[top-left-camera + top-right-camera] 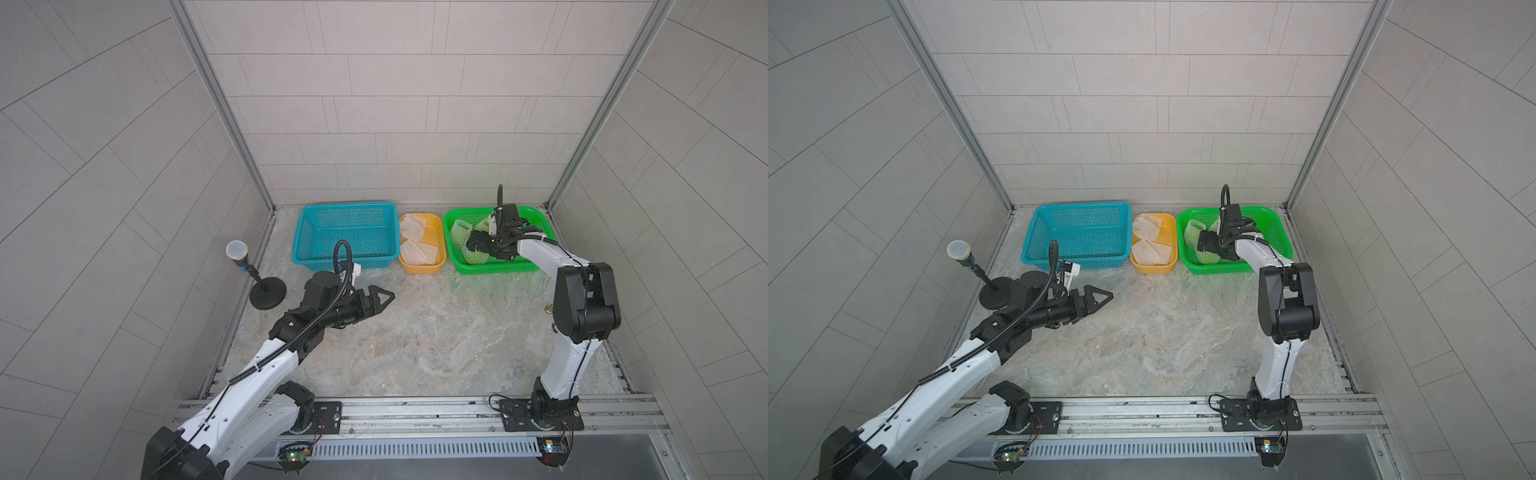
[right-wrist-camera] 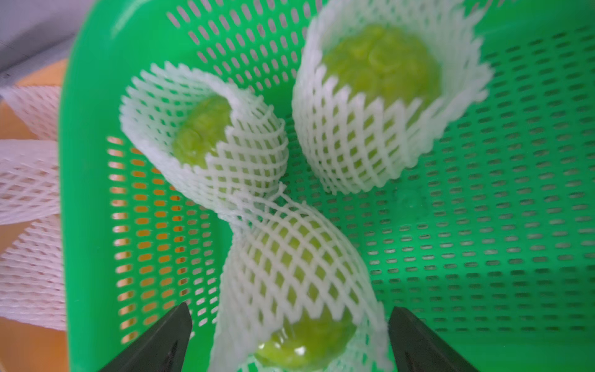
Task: Sleeve custard apples in foam nets
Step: Place the custard apple in the basket, then reset both arms
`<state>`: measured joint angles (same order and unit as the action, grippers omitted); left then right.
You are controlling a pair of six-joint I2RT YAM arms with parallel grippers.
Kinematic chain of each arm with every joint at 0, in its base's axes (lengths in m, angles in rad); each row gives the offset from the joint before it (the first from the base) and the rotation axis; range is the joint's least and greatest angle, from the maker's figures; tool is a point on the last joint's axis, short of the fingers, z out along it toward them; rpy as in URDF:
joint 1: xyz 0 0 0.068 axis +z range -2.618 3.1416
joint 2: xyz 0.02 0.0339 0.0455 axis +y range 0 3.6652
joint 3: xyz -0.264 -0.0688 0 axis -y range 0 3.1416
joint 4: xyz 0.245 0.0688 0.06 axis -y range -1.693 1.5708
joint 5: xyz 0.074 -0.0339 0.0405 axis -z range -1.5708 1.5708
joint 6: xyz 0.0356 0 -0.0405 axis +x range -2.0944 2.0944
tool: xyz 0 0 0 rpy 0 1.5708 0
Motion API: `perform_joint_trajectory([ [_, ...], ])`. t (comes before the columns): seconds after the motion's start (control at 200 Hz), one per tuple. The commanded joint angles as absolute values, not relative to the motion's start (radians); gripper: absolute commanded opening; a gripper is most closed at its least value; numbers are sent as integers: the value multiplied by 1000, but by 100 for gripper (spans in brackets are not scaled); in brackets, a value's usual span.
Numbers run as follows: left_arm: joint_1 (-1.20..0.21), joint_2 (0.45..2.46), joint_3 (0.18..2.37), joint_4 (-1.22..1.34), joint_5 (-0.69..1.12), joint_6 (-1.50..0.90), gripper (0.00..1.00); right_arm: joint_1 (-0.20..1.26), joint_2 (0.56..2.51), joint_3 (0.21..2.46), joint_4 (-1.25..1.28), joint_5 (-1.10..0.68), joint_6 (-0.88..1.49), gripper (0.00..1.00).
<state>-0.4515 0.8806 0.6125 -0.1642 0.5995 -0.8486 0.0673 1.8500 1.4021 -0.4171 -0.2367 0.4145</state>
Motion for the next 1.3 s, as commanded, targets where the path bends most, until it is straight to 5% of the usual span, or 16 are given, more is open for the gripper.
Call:
perform_joint_trajectory([
  [0.0, -447, 876, 617, -167, 580, -836, 91, 73, 1787, 1394, -462, -199, 400, 100],
  [0.7, -389, 958, 831, -518, 234, -607, 100, 287, 1211, 896, -238, -214, 416, 100],
  [0.881, -377, 956, 844, -581, 29, -557, 100, 335, 1081, 763, -149, -205, 406, 100],
  [1.096, -332, 941, 795, -503, -242, -498, 100, 337, 1012, 684, -123, 110, 355, 100],
  [1.296, -296, 920, 644, -133, -443, -385, 100, 335, 1022, 637, -45, 452, 267, 100],
])
